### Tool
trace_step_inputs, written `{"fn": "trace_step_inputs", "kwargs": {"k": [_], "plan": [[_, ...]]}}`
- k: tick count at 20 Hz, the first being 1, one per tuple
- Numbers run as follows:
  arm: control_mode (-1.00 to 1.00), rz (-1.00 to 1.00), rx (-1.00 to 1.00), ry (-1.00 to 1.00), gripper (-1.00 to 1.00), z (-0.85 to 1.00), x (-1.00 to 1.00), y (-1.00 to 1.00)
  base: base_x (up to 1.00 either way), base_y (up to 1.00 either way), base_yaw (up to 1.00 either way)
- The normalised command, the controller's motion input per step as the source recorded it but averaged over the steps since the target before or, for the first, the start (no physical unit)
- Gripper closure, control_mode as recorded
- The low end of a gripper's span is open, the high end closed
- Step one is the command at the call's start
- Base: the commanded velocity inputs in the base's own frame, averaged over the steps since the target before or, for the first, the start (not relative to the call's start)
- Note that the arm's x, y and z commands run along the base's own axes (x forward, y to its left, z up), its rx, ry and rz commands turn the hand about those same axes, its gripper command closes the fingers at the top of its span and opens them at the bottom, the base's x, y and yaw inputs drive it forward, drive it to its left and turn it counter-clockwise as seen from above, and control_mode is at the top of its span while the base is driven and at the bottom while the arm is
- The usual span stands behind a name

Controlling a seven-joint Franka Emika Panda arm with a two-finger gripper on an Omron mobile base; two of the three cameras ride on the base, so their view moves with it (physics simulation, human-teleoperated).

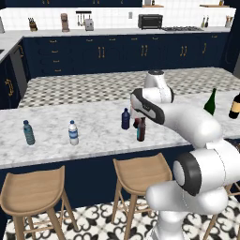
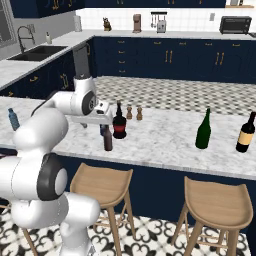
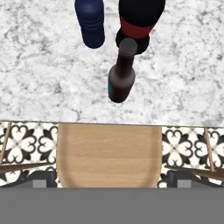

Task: Move the plastic bottles in the middle to the plastics group, and the glass bottles in the middle to the glass group.

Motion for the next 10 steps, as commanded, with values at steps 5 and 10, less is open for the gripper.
{"fn": "trace_step_inputs", "kwargs": {"k": [5,10], "plan": [[-1.0,0.0,0.03,0.01,-1.0,0.0,0.27,-0.23,0.0,0.0,0.0],[-1.0,0.0,0.0,0.0,-1.0,-0.15,0.38,-0.02,0.0,0.0,0.0]]}}
